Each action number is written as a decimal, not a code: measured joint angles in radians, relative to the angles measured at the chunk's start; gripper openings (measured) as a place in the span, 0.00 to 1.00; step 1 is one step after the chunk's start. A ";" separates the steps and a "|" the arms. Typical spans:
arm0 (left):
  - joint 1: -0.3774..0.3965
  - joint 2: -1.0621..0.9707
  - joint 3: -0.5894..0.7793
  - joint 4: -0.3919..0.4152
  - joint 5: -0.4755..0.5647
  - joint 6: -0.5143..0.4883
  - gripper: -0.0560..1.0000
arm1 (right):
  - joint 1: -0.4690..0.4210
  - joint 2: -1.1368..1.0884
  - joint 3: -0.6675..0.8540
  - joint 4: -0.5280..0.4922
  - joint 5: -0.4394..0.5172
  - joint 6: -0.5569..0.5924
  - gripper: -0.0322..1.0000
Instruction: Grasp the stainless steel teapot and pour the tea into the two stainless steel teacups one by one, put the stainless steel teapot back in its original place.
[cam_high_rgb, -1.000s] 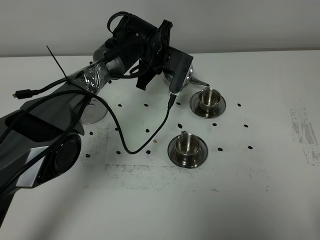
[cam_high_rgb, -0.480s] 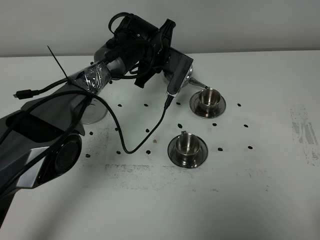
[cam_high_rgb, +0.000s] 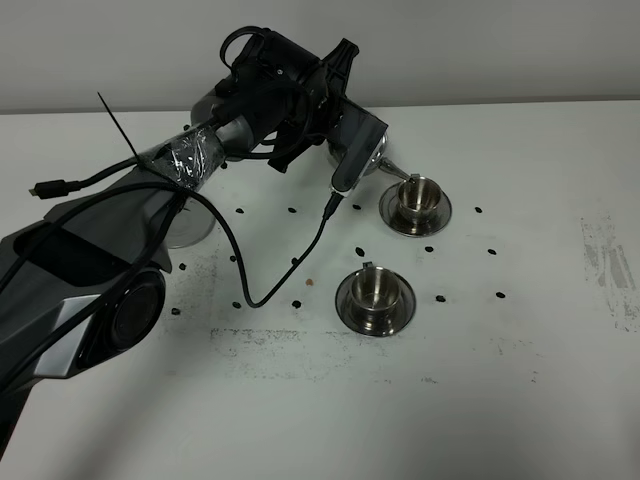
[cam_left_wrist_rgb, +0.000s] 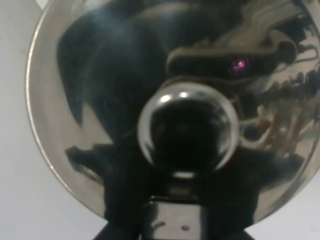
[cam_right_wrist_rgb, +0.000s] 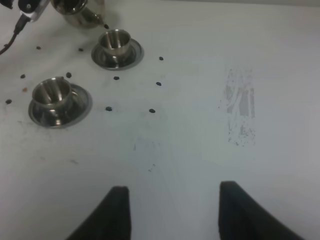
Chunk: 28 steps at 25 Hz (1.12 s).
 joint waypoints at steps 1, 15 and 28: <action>-0.002 0.000 0.000 0.006 -0.001 0.000 0.22 | 0.000 0.000 0.000 0.000 0.000 0.000 0.41; -0.011 0.000 0.000 0.056 -0.034 0.001 0.22 | 0.000 0.000 0.000 0.000 0.000 0.000 0.41; -0.020 0.000 0.000 0.068 -0.051 0.030 0.22 | 0.000 0.000 0.000 0.000 0.000 0.000 0.41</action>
